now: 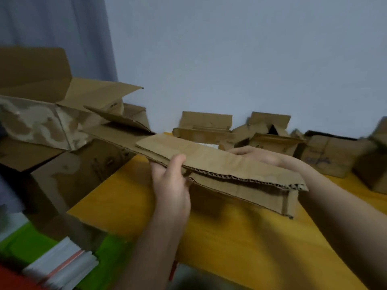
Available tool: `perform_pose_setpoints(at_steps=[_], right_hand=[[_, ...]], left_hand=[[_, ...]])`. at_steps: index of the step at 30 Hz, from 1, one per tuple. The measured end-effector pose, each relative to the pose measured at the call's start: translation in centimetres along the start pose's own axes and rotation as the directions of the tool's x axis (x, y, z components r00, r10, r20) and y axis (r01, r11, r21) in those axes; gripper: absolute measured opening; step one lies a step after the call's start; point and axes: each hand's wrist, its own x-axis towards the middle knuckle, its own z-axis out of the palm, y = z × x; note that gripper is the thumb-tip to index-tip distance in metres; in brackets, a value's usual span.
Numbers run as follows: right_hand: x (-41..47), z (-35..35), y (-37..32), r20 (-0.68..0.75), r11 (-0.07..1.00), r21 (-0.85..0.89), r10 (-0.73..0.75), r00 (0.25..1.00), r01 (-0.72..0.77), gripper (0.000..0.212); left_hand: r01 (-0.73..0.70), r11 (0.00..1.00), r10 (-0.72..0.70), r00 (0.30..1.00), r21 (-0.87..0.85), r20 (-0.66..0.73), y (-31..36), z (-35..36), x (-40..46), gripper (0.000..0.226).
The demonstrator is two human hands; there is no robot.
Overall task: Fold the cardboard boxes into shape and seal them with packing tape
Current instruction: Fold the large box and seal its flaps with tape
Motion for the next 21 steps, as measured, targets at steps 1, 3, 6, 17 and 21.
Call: perform_pose_setpoints(at_steps=[1,3,6,17,21], right_hand=[[-2.4,-0.1,-0.4,-0.015,1.000,0.005,-0.022,1.000,0.022,0.037],[-7.2,-0.2,-1.0,-0.082,0.998,-0.066,-0.028,0.996,0.023,0.053],[-14.2,-0.6,-1.1,-0.216,0.995,-0.020,0.086,0.973,-0.093,0.047],[-26.9,-3.3,1.2,-0.368,0.978,0.124,0.202,0.907,-0.168,0.072],[-25.9,-5.6,3.4,-0.478,0.989,0.092,0.147,0.866,-0.117,0.070]], left_hand=[[0.010,0.999,-0.011,1.000,0.042,0.022,-0.2,1.2,-0.9,0.050],[0.069,0.988,-0.080,0.994,0.139,0.076,-0.8,3.3,-3.0,0.056],[0.170,0.957,-0.211,0.964,0.234,0.164,-2.2,6.0,-6.1,0.042],[0.250,0.779,-0.525,0.762,0.575,0.379,-7.3,17.5,-13.0,0.022],[0.153,0.742,-0.530,0.731,0.653,0.430,-9.2,21.2,-10.8,0.021]])
